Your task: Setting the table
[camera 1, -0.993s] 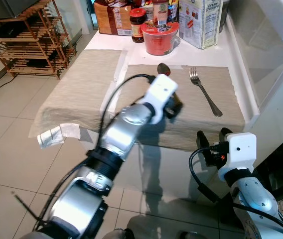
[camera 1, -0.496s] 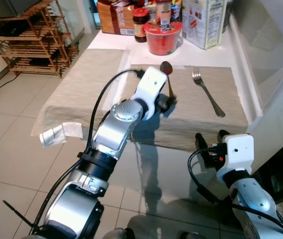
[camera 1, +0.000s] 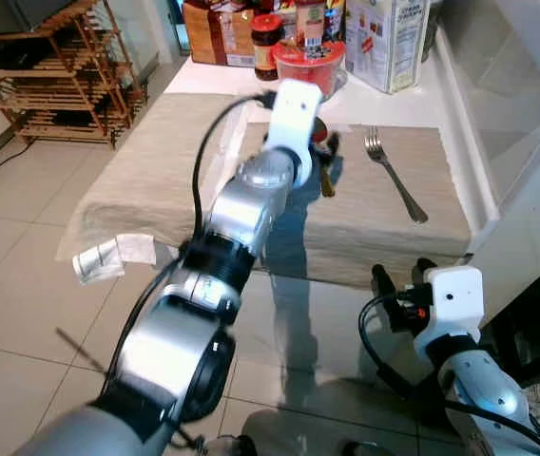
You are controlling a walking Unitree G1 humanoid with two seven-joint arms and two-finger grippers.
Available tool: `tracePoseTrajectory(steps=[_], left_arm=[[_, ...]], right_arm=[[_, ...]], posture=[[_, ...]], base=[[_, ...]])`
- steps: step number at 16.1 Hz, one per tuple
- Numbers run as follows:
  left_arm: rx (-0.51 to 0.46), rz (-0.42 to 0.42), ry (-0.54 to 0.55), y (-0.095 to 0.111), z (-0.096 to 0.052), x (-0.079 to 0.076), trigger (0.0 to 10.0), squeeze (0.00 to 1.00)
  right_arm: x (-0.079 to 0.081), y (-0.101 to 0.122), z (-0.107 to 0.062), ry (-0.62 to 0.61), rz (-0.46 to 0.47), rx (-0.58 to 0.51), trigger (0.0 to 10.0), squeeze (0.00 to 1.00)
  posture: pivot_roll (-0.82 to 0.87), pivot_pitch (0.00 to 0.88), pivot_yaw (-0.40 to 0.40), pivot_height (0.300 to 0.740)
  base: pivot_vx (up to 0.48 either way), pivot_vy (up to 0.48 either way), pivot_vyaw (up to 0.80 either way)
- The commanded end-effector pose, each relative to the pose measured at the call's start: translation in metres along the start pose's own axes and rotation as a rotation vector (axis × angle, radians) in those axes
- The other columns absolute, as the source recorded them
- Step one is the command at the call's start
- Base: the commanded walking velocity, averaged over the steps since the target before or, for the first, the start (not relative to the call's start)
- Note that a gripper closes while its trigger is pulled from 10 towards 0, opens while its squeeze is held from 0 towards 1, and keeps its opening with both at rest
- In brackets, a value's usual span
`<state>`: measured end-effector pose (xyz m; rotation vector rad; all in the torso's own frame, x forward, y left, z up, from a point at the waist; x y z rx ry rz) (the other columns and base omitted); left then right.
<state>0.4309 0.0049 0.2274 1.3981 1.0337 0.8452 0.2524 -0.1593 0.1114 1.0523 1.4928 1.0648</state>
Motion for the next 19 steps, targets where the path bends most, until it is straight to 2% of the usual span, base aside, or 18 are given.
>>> tracePoseTrajectory(steps=[1,6,9,12,19], left_arm=[[0.010,-0.020,0.057,0.000,0.004,0.006,10.0,0.00],[0.033,-0.064,0.073,0.001,0.010,0.001,10.0,0.00],[0.045,-0.047,0.027,-0.006,0.013,-0.019,10.0,0.00],[0.055,-0.049,0.012,-0.010,0.013,-0.023,10.0,0.00],[0.113,0.014,0.019,-0.035,0.011,-0.017,10.0,0.00]], right_arm=[[0.000,0.004,-0.004,0.006,-0.005,-0.011,10.0,0.00],[0.002,0.006,-0.014,0.008,0.004,-0.015,10.0,0.00],[0.005,0.005,-0.016,0.000,0.011,-0.012,10.0,0.00],[0.005,0.005,-0.017,-0.004,0.009,-0.009,10.0,0.00],[0.010,0.005,-0.014,0.000,0.014,-0.010,10.0,0.00]], posture=[[-0.18,0.117,0.104,0.740],[-0.20,0.135,0.126,0.740],[-0.21,0.141,0.137,0.740],[-0.22,0.139,0.140,0.740],[-0.22,0.123,0.143,0.740]], base=[[0.000,0.000,0.00],[0.000,0.000,0.00],[0.000,0.000,0.00],[0.000,0.000,0.00],[0.000,0.000,0.00]])
Point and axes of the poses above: a point about 5 cm out from each wrist's last joint towards the gripper, its own z axis pointing out of the wrist towards the gripper, its own y axis along the axis of the wrist's last joint, x = y × z, the point moved 4 cm from there along z, pointing out of the wrist towards the gripper, and after that the axes turned 6 degrees about -z, right-handed, at the moved point
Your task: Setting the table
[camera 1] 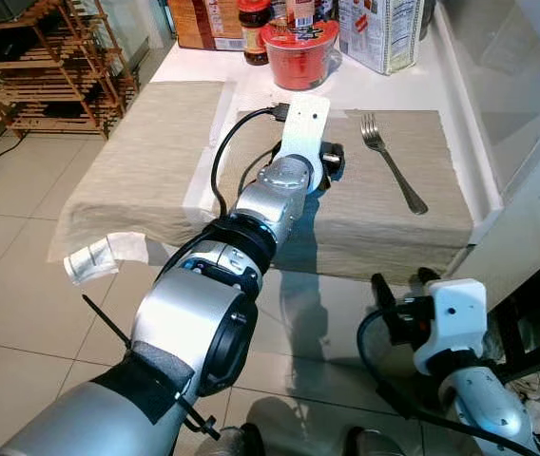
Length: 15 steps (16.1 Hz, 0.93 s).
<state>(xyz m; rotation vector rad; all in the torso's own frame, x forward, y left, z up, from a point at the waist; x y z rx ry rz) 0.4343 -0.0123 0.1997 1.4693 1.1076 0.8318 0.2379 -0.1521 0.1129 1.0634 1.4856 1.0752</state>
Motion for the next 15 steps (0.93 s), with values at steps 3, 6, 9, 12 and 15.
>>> tracePoseTrajectory(steps=[3,6,9,12,15], left_arm=[[0.047,-0.011,-0.011,-0.016,0.000,-0.002,10.0,0.00],[0.064,-0.055,-0.028,-0.019,0.000,-0.004,10.0,0.00],[0.061,-0.073,-0.045,-0.019,0.000,-0.006,10.0,1.00],[0.069,-0.062,-0.054,-0.020,0.000,-0.006,10.0,1.00],[0.071,-0.069,-0.059,-0.018,0.000,-0.006,10.0,1.00]], right_arm=[[0.003,0.004,0.000,0.007,-0.001,-0.010,10.0,0.00],[0.003,0.005,0.000,0.010,-0.003,-0.010,10.0,0.00],[0.003,0.005,0.000,0.009,-0.004,-0.009,10.0,0.00],[0.003,0.005,0.001,0.010,-0.004,-0.008,10.0,0.00],[0.004,0.005,0.002,0.011,-0.002,-0.008,10.0,0.00]], posture=[[-0.22,0.119,0.141,0.740],[-0.22,0.121,0.139,0.740],[-0.22,0.125,0.138,0.740],[-0.22,0.127,0.137,0.740],[-0.21,0.127,0.137,0.740]], base=[[0.000,0.000,0.00],[0.000,0.000,0.00],[0.000,0.000,0.00],[0.000,0.000,0.00],[0.000,0.000,0.00]])
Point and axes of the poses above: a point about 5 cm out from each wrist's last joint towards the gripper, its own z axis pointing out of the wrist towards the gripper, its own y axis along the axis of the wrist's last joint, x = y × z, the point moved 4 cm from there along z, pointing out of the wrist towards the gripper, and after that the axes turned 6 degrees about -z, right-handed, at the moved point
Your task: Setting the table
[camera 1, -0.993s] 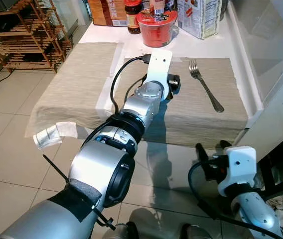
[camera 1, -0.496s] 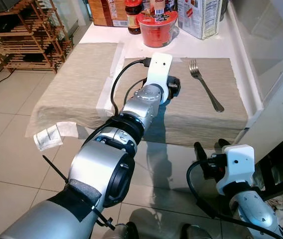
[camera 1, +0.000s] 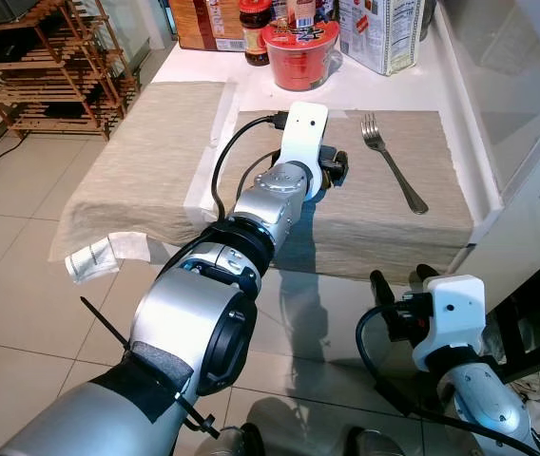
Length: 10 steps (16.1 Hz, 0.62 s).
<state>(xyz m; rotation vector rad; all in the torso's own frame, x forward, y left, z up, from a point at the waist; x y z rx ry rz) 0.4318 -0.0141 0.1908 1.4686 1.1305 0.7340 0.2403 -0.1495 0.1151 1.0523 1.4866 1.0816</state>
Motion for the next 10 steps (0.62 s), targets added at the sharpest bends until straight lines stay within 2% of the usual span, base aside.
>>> tracePoseTrajectory(steps=[1,3,4,5,10], left_arm=[[0.036,-0.005,-0.018,-0.0089,0.0002,-0.0040,10.0,1.00],[0.025,0.032,-0.020,-0.0065,0.0002,-0.0042,10.0,1.00],[0.023,0.012,-0.023,-0.0066,0.0002,-0.0042,1.4,0.00],[0.021,0.004,-0.026,-0.0063,0.0001,-0.0039,0.0,0.00],[0.032,-0.009,-0.021,-0.0081,0.0000,-0.0017,0.0,0.00]], right_arm=[[0.0030,0.0022,-0.0002,0.006,0.003,-0.001,10.0,0.00],[0.0039,0.0025,0.0006,0.007,0.004,-0.002,10.0,0.00],[0.0041,0.0026,0.0010,0.007,0.005,-0.003,10.0,0.00],[0.0042,0.0027,0.0012,0.008,0.006,-0.004,10.0,0.00],[0.0033,0.0013,0.0025,0.011,0.006,-0.001,10.0,0.00]], posture=[[-0.21,0.128,0.138,0.740],[-0.21,0.129,0.138,0.740],[-0.20,0.130,0.138,0.740],[-0.20,0.130,0.138,0.740],[-0.20,0.128,0.134,0.740]], base=[[0.000,0.000,0.00],[0.000,0.000,0.00],[0.000,0.000,0.00],[0.000,0.000,0.00],[0.000,0.000,0.00]])
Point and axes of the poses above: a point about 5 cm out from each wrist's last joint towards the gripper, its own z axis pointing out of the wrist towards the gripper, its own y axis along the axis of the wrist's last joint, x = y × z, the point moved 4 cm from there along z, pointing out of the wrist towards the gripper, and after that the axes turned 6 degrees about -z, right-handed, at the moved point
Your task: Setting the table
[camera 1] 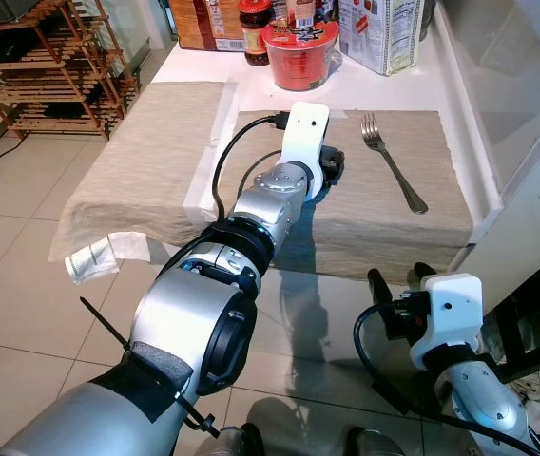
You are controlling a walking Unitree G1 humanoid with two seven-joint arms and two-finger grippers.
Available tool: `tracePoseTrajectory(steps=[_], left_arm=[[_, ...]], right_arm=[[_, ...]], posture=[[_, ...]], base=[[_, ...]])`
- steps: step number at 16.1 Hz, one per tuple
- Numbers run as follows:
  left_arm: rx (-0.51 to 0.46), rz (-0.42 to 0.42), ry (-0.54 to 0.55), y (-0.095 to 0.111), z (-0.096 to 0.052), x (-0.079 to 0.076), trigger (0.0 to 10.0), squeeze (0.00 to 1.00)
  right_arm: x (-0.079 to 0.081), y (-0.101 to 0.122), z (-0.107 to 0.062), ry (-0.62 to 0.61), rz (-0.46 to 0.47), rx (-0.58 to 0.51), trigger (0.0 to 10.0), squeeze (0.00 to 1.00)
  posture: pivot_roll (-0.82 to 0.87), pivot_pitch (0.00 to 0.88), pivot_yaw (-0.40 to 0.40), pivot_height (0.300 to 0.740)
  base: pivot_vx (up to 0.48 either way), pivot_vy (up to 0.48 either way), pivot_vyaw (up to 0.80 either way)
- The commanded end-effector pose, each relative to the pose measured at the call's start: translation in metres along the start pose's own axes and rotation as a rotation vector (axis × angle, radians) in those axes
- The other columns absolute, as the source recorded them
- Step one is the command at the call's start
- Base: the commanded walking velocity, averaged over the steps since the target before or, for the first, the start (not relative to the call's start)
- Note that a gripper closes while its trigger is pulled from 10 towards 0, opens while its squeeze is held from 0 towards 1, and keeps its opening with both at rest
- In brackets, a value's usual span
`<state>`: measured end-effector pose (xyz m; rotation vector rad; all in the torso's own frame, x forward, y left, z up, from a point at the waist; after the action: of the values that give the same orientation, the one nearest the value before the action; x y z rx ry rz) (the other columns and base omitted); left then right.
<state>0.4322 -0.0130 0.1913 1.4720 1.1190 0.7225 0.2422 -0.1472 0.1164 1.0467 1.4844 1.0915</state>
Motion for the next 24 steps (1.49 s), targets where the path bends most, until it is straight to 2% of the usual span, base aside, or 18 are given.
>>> tracePoseTrajectory(steps=[1,5,8,15,18,21,23,24], left_arm=[[0.036,-0.012,-0.010,-0.010,0.000,-0.003,0.0,0.00],[0.059,-0.024,-0.002,-0.014,0.000,-0.002,0.0,0.00],[0.071,0.000,0.012,-0.017,0.000,0.001,0.0,0.00],[0.047,0.014,0.035,-0.013,-0.001,0.008,0.0,0.00],[-0.035,-0.005,0.028,0.005,-0.001,0.009,0.0,0.00],[-0.130,0.039,0.026,0.024,-0.003,0.011,0.0,0.00],[-0.196,0.049,-0.022,0.033,-0.006,0.007,0.0,0.00],[-0.251,0.085,-0.065,0.038,-0.010,0.006,0.0,0.00]], right_arm=[[0.001,-0.001,0.001,0.009,0.002,0.007,10.0,0.00],[0.001,-0.001,0.002,0.015,-0.003,0.006,10.0,0.00],[0.003,-0.001,0.003,0.021,-0.003,0.006,10.0,0.00],[0.005,-0.002,0.005,0.031,-0.003,0.006,10.0,0.00],[0.006,-0.002,0.005,0.031,-0.002,0.005,10.0,0.00],[0.004,-0.002,0.006,0.030,-0.004,0.006,10.0,0.00],[0.002,-0.002,0.007,0.020,-0.007,0.001,10.0,0.00],[-0.001,-0.001,0.008,0.001,-0.011,-0.006,10.0,0.00]], posture=[[-0.20,0.125,0.133,0.740],[-0.20,0.113,0.131,0.740],[-0.20,0.110,0.130,0.740],[-0.19,0.110,0.126,0.740],[-0.18,0.116,0.125,0.740],[-0.18,0.118,0.121,0.740],[-0.17,0.119,0.116,0.740],[-0.17,0.119,0.115,0.740]], base=[[0.000,0.000,0.00],[0.000,0.000,0.00],[0.000,0.000,0.00],[0.000,0.000,0.00],[0.000,0.000,0.00],[0.000,0.000,0.00],[0.000,0.000,0.00],[0.000,0.000,0.00]])
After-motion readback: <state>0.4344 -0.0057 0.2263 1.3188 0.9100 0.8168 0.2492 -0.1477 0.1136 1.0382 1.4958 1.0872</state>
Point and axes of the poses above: a point about 5 cm out from each wrist's last joint towards the gripper, its own z axis pointing out of the wrist towards the gripper, its own y axis along the axis of the wrist's last joint, x = y × z, the point moved 4 cm from there along z, pointing out of the wrist towards the gripper, and after that the axes turned 6 degrees about -z, right-handed, at the moved point
